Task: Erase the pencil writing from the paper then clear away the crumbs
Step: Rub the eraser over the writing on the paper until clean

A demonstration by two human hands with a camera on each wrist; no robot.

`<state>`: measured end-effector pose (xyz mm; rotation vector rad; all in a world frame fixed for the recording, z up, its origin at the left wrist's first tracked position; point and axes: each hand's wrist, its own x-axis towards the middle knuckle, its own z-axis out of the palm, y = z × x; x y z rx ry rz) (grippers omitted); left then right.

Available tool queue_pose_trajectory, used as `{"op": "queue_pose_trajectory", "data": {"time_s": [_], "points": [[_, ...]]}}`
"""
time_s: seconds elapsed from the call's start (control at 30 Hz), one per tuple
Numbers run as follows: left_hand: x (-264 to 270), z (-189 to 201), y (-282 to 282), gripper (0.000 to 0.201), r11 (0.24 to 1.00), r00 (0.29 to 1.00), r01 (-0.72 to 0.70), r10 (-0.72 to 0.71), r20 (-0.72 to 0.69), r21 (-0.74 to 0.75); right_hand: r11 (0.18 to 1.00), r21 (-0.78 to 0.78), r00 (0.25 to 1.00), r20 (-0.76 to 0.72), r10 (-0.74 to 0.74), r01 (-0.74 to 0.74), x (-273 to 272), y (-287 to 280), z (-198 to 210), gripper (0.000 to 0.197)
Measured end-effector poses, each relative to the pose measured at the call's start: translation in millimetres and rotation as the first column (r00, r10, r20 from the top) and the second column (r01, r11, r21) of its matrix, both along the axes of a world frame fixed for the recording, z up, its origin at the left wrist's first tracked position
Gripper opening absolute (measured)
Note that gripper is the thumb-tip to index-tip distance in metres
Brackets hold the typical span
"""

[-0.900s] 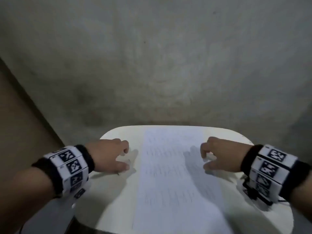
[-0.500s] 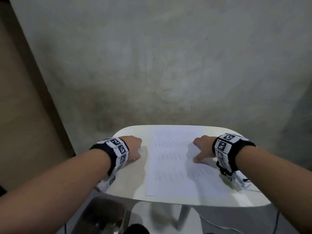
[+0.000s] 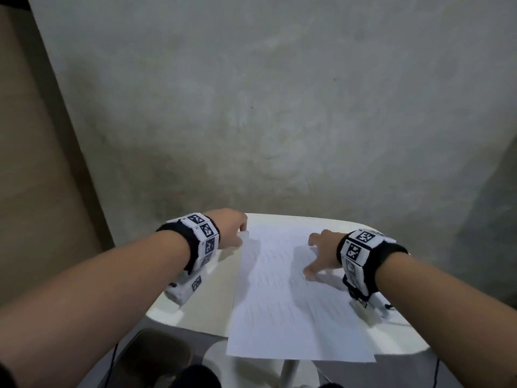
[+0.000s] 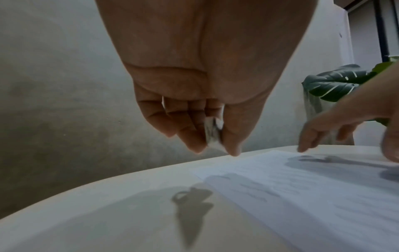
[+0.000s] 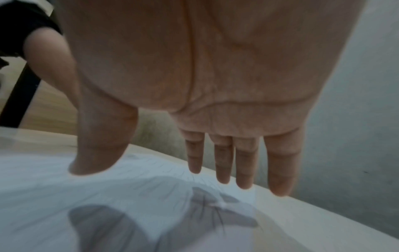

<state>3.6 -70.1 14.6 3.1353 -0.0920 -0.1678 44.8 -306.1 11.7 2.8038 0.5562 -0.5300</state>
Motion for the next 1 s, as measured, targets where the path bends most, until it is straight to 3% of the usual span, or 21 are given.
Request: {"op": "queue_pose_trajectory", "data": {"time_s": [0.13, 0.3, 0.43, 0.57, 0.7, 0.83, 1.0], "points": [[27, 7, -4, 0.029, 0.998, 0.999, 0.045, -0.045, 0.018, 0.038, 0.996, 0.070, 0.998, -0.001, 0.061, -0.061, 27, 37, 7, 0.092], [60, 2, -9, 0.024, 0.989, 0.992, 0.128, -0.126, -0.022, 0.077, 0.990, 0.035, 0.983, -0.119, 0.143, -0.140, 46, 58, -8, 0.111], [73, -4, -19, 0.023, 0.978, 0.982, 0.184, -0.187, 0.017, 0.101, 0.988, 0.076, 0.989, -0.045, 0.139, -0.135, 50, 44, -41, 0.116], [81, -14, -26, 0.023, 0.958, 0.971, 0.240, -0.239, -0.023, 0.159, 0.987, 0.098, 0.992, -0.024, 0.126, -0.123, 44, 42, -45, 0.112], [77, -15, -29, 0.020, 0.866, 0.921, 0.375, -0.387, -0.031, 0.331, 0.982, 0.142, 0.992, -0.011, 0.128, -0.125, 42, 42, -44, 0.106], [68, -16, -21, 0.022, 0.795, 0.884, 0.445, -0.462, -0.063, 0.412, 0.989, 0.088, 0.992, -0.019, 0.124, -0.122, 43, 43, -43, 0.113], [76, -8, -21, 0.021, 0.853, 0.917, 0.389, -0.395, -0.058, 0.348, 0.985, 0.122, 0.992, -0.024, 0.126, -0.122, 45, 43, -44, 0.112]]}}
